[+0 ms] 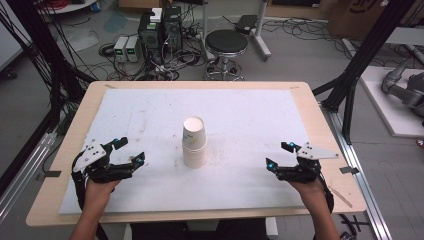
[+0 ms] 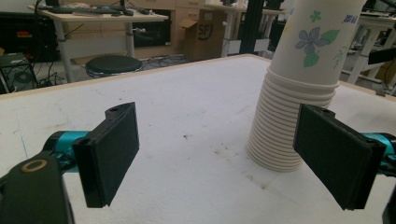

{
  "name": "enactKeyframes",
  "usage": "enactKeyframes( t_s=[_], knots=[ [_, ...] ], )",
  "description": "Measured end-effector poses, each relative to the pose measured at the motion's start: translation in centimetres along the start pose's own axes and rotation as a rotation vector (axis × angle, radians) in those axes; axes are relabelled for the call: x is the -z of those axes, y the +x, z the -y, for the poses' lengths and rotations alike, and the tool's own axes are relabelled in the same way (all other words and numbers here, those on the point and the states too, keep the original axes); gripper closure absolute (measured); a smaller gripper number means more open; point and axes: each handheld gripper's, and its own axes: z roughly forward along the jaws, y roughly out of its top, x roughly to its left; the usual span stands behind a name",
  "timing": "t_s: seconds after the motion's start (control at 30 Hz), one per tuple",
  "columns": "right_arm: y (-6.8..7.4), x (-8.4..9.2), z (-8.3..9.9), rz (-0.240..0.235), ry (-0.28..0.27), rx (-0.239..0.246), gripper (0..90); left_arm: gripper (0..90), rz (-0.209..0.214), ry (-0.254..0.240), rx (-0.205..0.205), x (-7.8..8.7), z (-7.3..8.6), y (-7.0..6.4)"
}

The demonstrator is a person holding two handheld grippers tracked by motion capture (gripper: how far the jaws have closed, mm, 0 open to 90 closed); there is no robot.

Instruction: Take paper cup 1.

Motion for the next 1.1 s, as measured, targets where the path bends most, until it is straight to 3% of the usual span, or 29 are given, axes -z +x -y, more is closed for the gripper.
enactKeyframes(
  t_s=[0.37, 0.77, 1.1],
  knots=[
    [0.0, 0.2, 0.1, 0.0, -0.001, 0.0, 17.3, 14.5, -0.002, 0.0, 0.004, -0.1, 0.0, 0.1],
    [-0.6, -0.2, 0.4, -0.017, 0.007, -0.018, 17.3, 14.6, 0.024, -0.002, 0.004, -0.5, 0.0, -0.2],
    [-0.1, -0.3, -0.3, -0.016, -0.004, -0.015, 17.3, 14.6, 0.034, -0.021, -0.004, 0.1, -1.2, -0.7]
  ],
)
